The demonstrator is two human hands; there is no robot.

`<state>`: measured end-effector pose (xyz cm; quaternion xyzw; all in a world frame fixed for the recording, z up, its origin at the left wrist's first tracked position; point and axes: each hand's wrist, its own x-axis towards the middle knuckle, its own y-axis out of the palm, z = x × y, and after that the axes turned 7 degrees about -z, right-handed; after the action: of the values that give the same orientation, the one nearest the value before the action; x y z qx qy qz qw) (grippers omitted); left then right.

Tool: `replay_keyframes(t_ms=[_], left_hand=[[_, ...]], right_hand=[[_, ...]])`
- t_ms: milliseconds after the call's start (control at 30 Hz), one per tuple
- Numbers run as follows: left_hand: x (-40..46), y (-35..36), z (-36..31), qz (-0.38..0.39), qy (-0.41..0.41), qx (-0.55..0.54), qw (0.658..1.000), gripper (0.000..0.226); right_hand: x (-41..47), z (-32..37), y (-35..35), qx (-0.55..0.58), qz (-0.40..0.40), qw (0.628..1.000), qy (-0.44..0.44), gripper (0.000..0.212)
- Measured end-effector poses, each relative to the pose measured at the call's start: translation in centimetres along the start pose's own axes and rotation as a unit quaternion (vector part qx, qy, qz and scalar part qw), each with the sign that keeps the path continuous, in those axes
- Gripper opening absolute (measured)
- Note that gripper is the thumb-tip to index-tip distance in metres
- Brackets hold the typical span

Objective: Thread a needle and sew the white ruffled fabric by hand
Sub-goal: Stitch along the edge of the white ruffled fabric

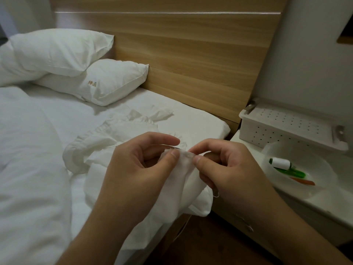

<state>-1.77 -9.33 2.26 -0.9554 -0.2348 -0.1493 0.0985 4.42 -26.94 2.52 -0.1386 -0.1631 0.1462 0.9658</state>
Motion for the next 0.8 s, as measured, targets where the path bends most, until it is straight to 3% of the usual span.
replay_keyframes(t_ms=[400, 800], left_hand=[[-0.17, 0.46, 0.09, -0.04, 0.041, 0.037, 0.998, 0.022], [-0.35, 0.69, 0.14, -0.036, 0.029, 0.027, 0.999, 0.022]], right_hand=[[-0.23, -0.67, 0.43, -0.056, -0.056, 0.997, -0.02, 0.011], [-0.39, -0.61, 0.87, -0.076, -0.069, 0.994, -0.022, 0.012]])
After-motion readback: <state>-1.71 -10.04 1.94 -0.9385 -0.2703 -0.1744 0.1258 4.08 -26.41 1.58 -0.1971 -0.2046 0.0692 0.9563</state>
